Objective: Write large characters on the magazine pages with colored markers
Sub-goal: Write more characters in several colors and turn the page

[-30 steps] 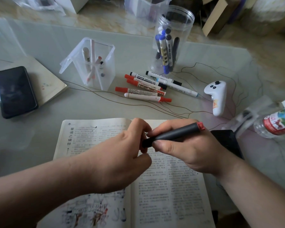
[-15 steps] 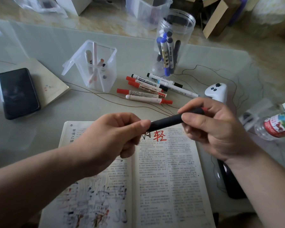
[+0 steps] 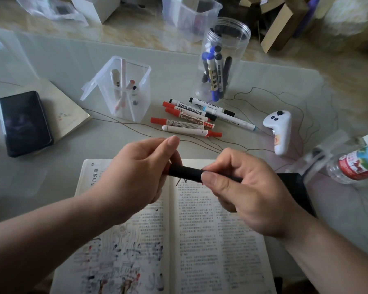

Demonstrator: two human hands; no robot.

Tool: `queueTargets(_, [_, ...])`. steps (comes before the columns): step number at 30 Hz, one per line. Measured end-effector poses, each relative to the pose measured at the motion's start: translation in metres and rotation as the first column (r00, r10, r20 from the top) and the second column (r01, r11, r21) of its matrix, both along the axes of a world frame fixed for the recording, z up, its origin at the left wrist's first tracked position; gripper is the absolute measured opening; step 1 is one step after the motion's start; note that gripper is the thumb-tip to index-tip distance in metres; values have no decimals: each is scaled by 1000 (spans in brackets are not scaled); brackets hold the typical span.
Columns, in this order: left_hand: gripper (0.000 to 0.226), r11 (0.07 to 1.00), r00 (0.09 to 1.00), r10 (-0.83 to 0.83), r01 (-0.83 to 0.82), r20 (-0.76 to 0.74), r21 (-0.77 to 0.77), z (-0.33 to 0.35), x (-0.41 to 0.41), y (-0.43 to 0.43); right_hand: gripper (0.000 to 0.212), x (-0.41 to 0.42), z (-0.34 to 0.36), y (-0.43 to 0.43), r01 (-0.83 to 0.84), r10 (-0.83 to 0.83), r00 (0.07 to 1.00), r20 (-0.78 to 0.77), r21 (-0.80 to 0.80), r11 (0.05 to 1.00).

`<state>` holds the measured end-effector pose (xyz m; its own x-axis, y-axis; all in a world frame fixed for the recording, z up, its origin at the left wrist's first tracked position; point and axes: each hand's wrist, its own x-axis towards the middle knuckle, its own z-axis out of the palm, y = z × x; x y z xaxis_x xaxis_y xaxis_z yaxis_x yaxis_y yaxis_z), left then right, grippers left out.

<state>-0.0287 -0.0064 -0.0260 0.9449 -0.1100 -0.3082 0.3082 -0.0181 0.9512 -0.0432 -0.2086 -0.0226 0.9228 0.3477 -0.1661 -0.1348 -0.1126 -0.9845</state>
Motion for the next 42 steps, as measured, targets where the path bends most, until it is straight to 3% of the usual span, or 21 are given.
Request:
queueTargets(2, [47, 972, 981, -52, 7, 185, 233, 4, -3, 2, 18, 4, 6, 3, 63, 46, 916, -399, 255, 965])
queueTargets(3, [47, 946, 962, -81, -7, 259, 323, 4, -5, 3, 19, 5, 9, 2, 89, 79, 859, -506, 300, 950])
queueTargets(5, [48, 921, 932, -114, -31, 345, 387, 2, -10, 4, 19, 4, 12, 1, 99, 124, 797, -591, 331, 938])
queueTargets(8, [48, 932, 910, -146, -4, 387, 362, -3, -6, 3, 23, 4, 14, 2, 140, 54, 817, -574, 289, 947])
queueTargets(13, [47, 929, 928, -133, -5, 348, 369, 12, 25, -2, 2, 16, 24, 4, 263, -192, 945, -266, 265, 928])
queueTargets(16, [47, 888, 908, -167, -31, 385, 458, 28, 37, 6, 7, 17, 36, 7, 325, -323, 944, -66, 349, 879])
queueTargets(18, [34, 880, 876, -104, -140, 471, 455, 36, 39, 15, 10, 19, 44, 10, 332, -373, 924, 80, 314, 890])
queueTargets(20, [22, 884, 816, -23, -254, 578, 394, 43, 40, 23, 11, 28, 54, 14, 375, -420, 874, 244, 211, 903])
queueTargets(23, [28, 858, 772, 24, -342, 636, 384, 49, 37, 27, 10, 63, 68, 13, 478, -444, 751, 489, 61, 876])
queueTargets(26, [40, 867, 791, 14, -314, 611, 388, 50, 30, 25, 6, 113, 81, 6, 642, -434, 597, 674, -78, 762])
queueTargets(29, [45, 848, 789, -38, -299, 613, 437, 48, 26, 22, 12, 161, 89, 0, 727, -411, 538, 736, -158, 668])
queueTargets(34, [46, 845, 779, -93, -267, 620, 463, 43, 29, 22, 37, 193, 83, -5, 718, -437, 644, 628, -298, 629])
queueTargets(38, [47, 843, 813, -97, -239, 574, 482, 39, 29, 22, 19, 167, 51, -1, 685, -348, 686, 639, -407, 604])
queueTargets(40, [47, 840, 844, -92, -220, 529, 497, 34, 30, 23, 10, 150, 25, 5, 517, -173, 835, 522, -640, 568])
queueTargets(42, [45, 811, 877, -151, -155, 456, 564, 31, 30, 23, 9, 134, 0, 10, 289, 8, 945, 326, -848, 444])
